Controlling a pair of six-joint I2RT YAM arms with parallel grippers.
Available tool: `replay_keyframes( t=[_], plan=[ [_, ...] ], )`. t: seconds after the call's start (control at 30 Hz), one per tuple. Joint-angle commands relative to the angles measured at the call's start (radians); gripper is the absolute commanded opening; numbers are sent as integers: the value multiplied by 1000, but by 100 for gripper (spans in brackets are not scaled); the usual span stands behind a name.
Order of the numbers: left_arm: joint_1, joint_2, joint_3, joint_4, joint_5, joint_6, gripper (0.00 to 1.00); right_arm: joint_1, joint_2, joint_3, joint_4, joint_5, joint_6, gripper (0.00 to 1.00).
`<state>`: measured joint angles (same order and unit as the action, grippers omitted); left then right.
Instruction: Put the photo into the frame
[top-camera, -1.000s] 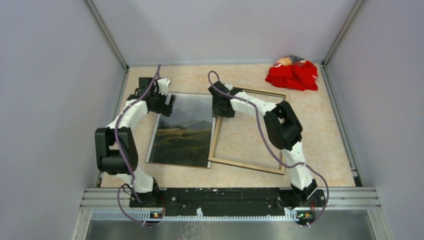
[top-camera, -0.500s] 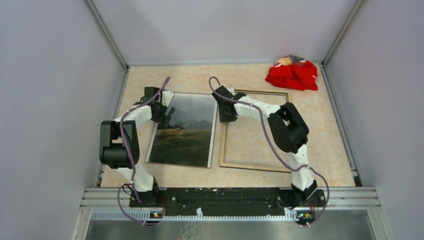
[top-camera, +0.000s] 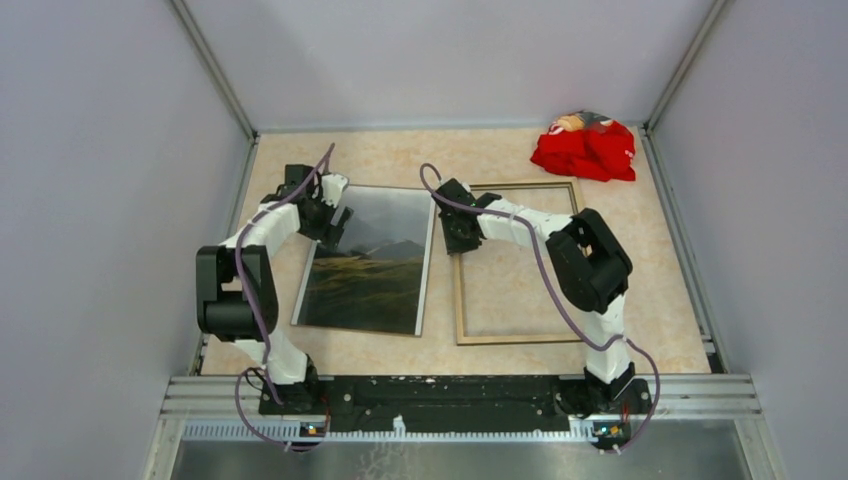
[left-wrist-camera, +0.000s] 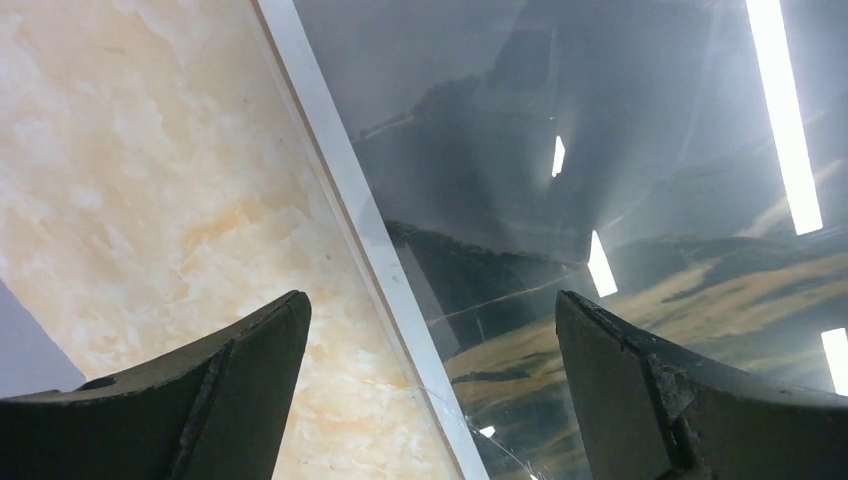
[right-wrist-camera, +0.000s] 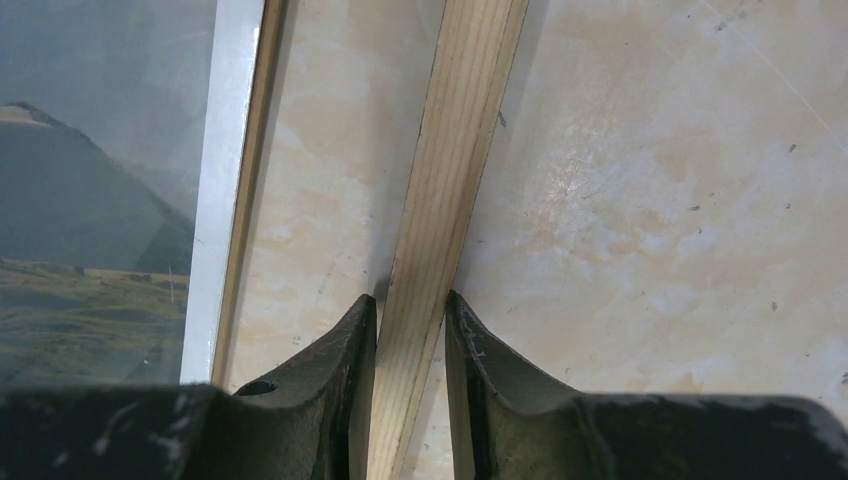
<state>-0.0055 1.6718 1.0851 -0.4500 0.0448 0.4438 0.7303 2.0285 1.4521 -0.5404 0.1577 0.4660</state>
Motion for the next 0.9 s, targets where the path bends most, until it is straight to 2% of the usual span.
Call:
replay_keyframes(
  t=[0.0,0.03,0.1,0.2,0.37,0.5,0.67,0.87],
  plan=[
    [-1,-82,93,-103,105,-16,99,12,-28,13,4,-33,-32,23],
    [-2,-92,103,-122,122,-11,98,12,-22,29,-10,-32,-36,27],
    [-1,-116,122,-146,141,2,98,15,-22,52,-35,-6,-30,40],
    [-1,-134,133,-146,131,21,98,16,-69,71,-49,15,1,53],
    [68,-103,156,-130,91,51,98,19,-165,110,-33,11,57,68],
    [133,-52,168,-78,31,72,98,27,-165,155,15,-79,94,74],
    [216,17,177,-42,-10,81,98,45,-63,256,26,-182,136,75],
    [230,21,96,32,-5,83,98,46,14,246,79,-218,200,75]
  ],
)
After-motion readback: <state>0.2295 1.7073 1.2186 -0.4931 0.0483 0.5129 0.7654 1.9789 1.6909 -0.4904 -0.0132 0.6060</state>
